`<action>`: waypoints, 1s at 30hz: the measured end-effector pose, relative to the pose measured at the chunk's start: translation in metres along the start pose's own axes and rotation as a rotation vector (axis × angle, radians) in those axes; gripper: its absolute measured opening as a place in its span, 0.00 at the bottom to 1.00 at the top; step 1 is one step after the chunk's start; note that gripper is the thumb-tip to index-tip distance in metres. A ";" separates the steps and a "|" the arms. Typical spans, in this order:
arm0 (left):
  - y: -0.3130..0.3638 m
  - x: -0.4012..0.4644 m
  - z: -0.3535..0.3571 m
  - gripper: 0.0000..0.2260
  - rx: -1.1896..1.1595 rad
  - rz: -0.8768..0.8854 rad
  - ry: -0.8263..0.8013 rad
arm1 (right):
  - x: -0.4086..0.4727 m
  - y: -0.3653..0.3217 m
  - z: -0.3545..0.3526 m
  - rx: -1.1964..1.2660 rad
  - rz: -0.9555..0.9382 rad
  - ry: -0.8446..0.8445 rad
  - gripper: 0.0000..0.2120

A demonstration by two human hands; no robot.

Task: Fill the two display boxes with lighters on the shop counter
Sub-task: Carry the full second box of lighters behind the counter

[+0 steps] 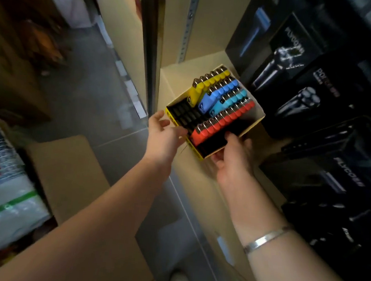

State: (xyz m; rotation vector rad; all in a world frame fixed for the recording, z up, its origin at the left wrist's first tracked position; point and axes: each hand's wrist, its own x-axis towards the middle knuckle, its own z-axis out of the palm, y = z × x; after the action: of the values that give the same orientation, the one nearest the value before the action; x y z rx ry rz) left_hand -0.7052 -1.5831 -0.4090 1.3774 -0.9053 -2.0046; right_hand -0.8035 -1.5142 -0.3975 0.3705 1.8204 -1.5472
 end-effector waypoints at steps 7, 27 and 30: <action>0.024 0.013 0.005 0.23 0.237 0.112 -0.100 | 0.004 -0.021 0.031 0.168 -0.025 -0.185 0.14; 0.061 0.007 -0.022 0.23 0.548 0.021 -0.088 | -0.015 -0.037 0.049 -0.052 -0.078 -0.011 0.04; 0.072 -0.019 -0.033 0.20 0.581 0.002 0.010 | -0.050 -0.037 0.042 -0.161 -0.106 -0.035 0.10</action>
State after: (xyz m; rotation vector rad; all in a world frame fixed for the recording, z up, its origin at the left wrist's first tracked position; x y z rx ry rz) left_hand -0.6634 -1.6212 -0.3506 1.6720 -1.5648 -1.7987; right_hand -0.7782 -1.5515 -0.3379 0.1726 1.9490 -1.4547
